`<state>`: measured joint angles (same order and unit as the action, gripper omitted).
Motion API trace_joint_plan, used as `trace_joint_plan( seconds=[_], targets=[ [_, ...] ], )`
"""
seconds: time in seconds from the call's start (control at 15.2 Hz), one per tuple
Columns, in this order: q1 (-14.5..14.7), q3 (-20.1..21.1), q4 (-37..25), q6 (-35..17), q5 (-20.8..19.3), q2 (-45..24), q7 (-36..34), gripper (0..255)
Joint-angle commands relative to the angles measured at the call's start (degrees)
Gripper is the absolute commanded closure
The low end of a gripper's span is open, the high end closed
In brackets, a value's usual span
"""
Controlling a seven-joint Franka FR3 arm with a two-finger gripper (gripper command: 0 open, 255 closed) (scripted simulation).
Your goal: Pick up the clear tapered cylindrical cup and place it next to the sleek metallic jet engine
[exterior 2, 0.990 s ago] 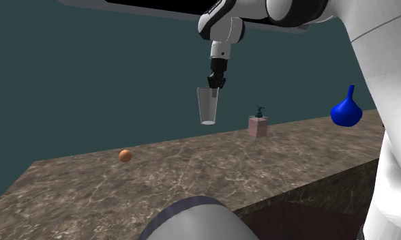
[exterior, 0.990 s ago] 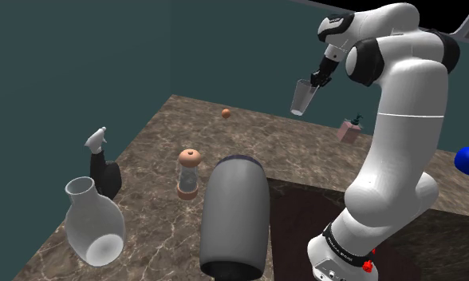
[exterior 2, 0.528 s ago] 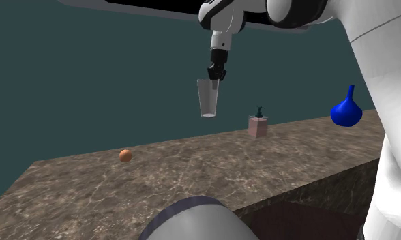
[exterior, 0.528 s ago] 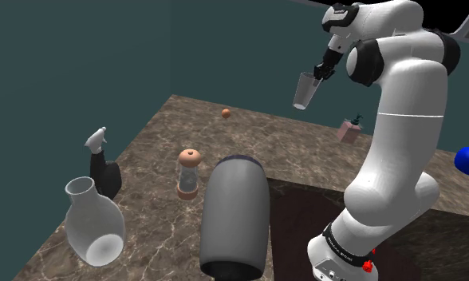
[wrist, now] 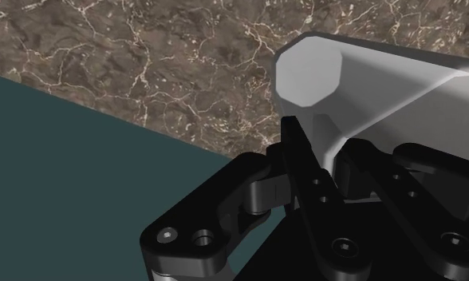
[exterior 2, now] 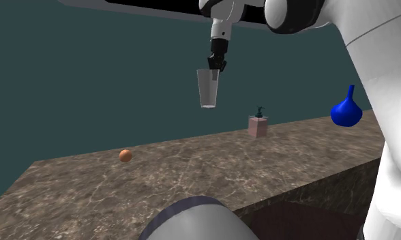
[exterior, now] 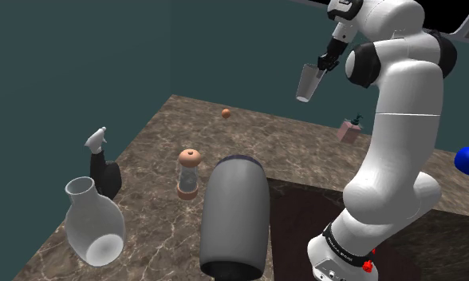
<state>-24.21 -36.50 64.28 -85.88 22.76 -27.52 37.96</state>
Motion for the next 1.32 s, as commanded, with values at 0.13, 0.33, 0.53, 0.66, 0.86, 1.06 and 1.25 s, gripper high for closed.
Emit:
trace_joint_plan(
  seconds=[0.13,0.33,0.53,0.66,0.86,1.06,1.25],
  targets=[
    [-1.77,0.26,-5.63,4.03,0.87,-1.49,-0.6,255],
    [-3.68,0.64,-11.0,7.54,1.88,-3.2,-1.16,255],
    [1.99,-0.5,-1.66,4.24,-1.45,3.29,-2.36,255],
    [7.14,-1.12,6.84,0.88,-4.9,9.38,-4.34,255],
    [13.16,-0.77,16.98,-2.99,-9.97,17.74,-8.55,255],
    [17.41,0.88,25.23,-5.77,-14.66,25.42,-13.64,255],
    [20.08,3.57,32.16,-7.64,-18.53,32.28,-19.02,255]
  ],
)
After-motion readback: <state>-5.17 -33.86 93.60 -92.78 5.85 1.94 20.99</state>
